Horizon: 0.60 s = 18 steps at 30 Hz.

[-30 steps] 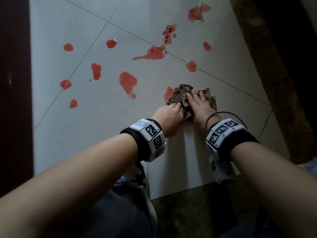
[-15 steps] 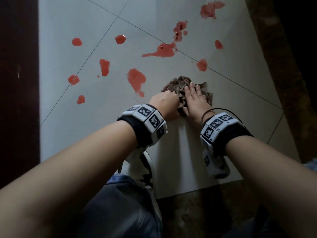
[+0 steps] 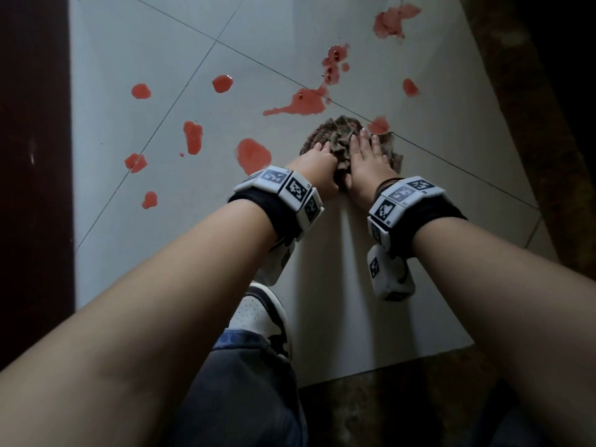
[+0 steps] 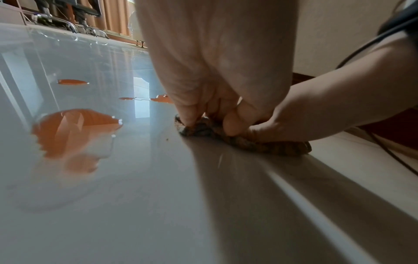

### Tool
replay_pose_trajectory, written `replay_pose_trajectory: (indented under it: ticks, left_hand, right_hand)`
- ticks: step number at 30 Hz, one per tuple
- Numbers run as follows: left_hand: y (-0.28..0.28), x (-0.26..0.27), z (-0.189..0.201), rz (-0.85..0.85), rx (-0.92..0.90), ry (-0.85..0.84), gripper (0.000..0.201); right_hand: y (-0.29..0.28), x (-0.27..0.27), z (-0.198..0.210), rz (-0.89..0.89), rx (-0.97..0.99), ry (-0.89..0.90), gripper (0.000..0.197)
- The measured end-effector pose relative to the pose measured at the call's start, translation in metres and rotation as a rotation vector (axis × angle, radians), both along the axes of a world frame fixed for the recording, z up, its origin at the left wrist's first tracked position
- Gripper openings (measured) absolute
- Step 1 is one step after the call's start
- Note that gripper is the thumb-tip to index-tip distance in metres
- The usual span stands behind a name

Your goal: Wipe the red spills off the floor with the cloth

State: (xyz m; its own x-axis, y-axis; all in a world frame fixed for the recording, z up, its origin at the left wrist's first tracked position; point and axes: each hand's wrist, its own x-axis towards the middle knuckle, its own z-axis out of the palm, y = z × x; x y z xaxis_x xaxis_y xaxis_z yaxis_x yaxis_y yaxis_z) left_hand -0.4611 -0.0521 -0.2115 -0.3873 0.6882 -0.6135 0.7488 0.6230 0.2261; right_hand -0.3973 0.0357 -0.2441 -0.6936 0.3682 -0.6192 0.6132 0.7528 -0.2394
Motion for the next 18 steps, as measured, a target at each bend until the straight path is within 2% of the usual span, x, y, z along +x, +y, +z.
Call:
replay_pose_trajectory:
  ticks: [10,18]
  left_hand:
    - [0.048,0.013,-0.005,-0.078,-0.090,-0.031,0.062]
    - [0.059,0.035,0.006,-0.185,-0.143,-0.056,0.067]
  right_hand:
    - [0.033,0.019,0.002,-0.108,0.035,-0.025,0.066]
    - [0.039,0.045,0.001,-0.171,0.050,-0.032,0.067]
